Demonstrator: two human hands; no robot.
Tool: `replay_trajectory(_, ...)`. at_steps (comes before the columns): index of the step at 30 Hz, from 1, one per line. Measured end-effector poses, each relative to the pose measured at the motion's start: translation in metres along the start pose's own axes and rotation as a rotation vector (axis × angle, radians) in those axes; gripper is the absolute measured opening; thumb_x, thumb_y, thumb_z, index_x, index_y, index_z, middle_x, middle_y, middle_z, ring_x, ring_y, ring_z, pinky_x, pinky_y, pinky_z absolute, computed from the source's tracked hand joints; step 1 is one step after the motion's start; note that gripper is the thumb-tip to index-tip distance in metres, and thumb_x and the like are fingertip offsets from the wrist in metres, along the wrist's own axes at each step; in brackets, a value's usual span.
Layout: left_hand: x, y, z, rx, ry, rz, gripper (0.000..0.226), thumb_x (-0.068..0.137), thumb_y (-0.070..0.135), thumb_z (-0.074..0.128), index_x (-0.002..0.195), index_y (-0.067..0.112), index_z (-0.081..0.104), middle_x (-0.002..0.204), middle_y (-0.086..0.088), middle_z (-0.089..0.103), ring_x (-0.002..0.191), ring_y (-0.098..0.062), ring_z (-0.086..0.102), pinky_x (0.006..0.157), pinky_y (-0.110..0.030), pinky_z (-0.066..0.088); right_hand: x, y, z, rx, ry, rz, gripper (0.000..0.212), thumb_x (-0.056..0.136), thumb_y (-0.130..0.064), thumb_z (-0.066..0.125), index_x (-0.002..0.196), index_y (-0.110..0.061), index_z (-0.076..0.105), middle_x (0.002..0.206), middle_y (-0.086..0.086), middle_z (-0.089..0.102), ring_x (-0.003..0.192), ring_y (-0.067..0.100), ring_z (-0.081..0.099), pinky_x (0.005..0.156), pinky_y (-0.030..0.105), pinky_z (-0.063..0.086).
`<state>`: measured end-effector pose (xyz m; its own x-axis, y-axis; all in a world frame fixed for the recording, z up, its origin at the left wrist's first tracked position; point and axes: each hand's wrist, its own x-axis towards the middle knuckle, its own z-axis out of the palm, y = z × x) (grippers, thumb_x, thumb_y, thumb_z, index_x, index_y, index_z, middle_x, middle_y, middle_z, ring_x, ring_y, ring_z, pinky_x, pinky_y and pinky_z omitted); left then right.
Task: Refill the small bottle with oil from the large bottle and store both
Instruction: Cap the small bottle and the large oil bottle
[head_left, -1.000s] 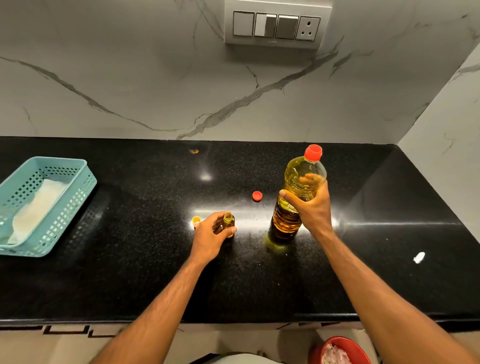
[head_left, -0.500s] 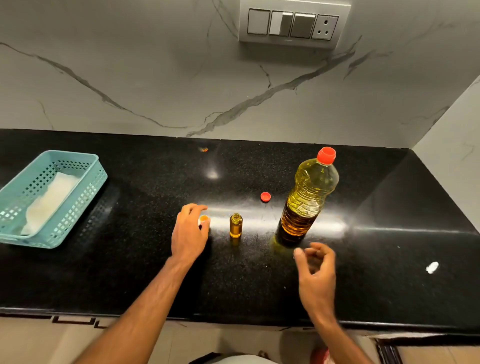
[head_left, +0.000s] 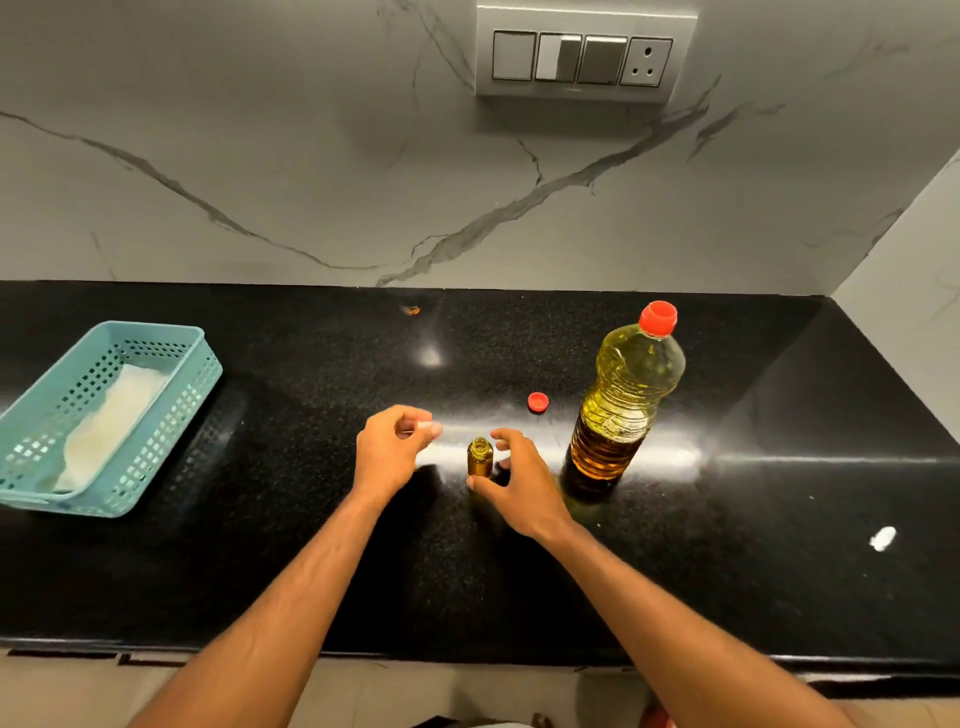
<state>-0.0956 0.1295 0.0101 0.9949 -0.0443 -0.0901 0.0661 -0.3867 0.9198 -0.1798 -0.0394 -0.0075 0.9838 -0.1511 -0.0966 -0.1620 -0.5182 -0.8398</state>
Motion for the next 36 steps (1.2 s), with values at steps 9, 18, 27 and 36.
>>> replay_trajectory(9,-0.021,0.062,-0.011,-0.81,-0.159,-0.136,0.014,0.095,0.014,0.056,0.105,0.009,0.063,0.097,-0.011,0.073,0.074,-0.01,0.065,0.065,-0.018,0.057,0.018,0.003,0.015,0.001,0.017,-0.154,0.024,0.078,-0.025,0.076,0.093,-0.019,0.058,0.088,-0.001,0.06,0.082,0.017,0.057,0.075,0.042,0.053)
replay_trajectory(18,-0.026,0.071,-0.003,-0.714,-0.261,-0.109,0.021,0.097,0.012,0.052,0.112,0.01,0.066,0.091,-0.006,0.065,0.077,-0.011,0.066,0.071,-0.02,0.058,0.021,-0.012,-0.004,0.021,-0.036,-0.228,0.03,0.077,-0.028,0.077,0.102,-0.019,0.063,0.094,-0.006,0.065,0.089,0.011,0.059,0.075,0.031,0.051)
replay_trajectory(27,-0.023,0.075,0.008,-0.202,-0.12,0.199,0.016,0.085,0.026,0.071,0.101,0.025,0.074,0.094,0.003,0.074,0.093,-0.018,0.068,0.084,-0.029,0.054,0.032,-0.039,-0.026,-0.036,-0.008,-0.313,0.04,0.075,-0.03,0.079,0.109,-0.016,0.063,0.09,0.0,0.063,0.081,0.016,0.061,0.073,0.044,0.053)
replay_trajectory(36,-0.02,0.09,-0.007,-0.805,-0.138,-0.094,0.016,0.086,0.01,0.066,0.101,0.013,0.061,0.096,-0.008,0.068,0.075,-0.01,0.066,0.066,-0.02,0.058,0.024,-0.052,-0.036,0.01,0.029,-0.384,0.036,0.074,-0.023,0.081,0.104,-0.013,0.065,0.094,-0.002,0.065,0.087,0.012,0.061,0.078,0.035,0.055)
